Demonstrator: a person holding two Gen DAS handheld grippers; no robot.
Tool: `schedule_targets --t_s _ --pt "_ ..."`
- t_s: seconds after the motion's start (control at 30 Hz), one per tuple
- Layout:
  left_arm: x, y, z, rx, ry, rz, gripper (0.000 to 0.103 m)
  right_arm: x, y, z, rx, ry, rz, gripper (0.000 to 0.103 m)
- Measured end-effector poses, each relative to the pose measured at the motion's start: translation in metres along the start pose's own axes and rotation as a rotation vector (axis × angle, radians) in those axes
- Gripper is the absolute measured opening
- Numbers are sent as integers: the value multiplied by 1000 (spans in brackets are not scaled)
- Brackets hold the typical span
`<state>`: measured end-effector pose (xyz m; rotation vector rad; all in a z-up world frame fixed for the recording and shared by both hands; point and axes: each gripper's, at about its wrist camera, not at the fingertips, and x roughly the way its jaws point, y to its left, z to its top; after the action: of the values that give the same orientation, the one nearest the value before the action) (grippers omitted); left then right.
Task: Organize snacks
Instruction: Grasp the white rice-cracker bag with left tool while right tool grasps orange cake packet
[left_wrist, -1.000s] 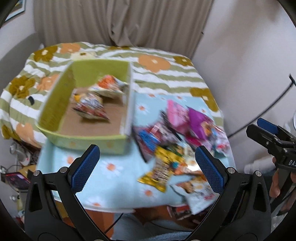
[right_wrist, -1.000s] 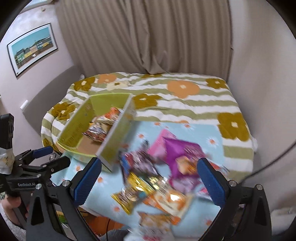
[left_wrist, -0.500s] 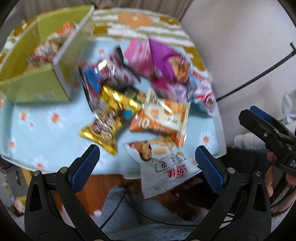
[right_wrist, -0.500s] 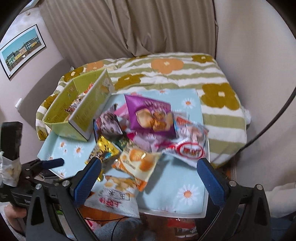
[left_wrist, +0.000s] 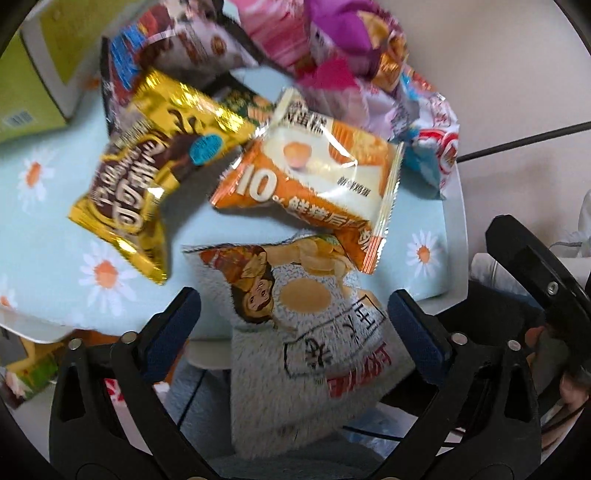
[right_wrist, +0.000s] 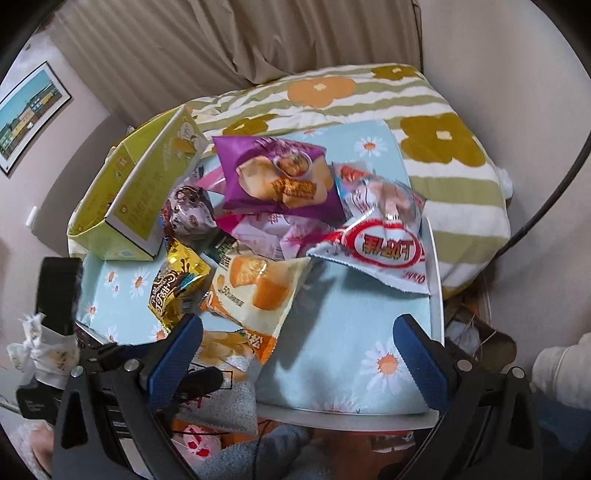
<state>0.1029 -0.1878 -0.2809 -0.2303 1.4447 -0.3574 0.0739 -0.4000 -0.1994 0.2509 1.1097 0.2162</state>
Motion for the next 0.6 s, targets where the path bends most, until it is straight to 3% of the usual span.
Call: schedule_targets --t_s 0.1,0.17,0.2,0.6 --pt "13 2 1 -12 22 -17 82 7 -3 -2 14 17 6 103" --pt "18 6 0 -38 34 -60 60 12 -3 -2 17 28 11 103" --pt "20 7 0 -39 39 -63 56 14 -3 -2 19 34 15 103" --pt "10 22 4 -15 22 -40 50 59 2 1 59 96 88 103"
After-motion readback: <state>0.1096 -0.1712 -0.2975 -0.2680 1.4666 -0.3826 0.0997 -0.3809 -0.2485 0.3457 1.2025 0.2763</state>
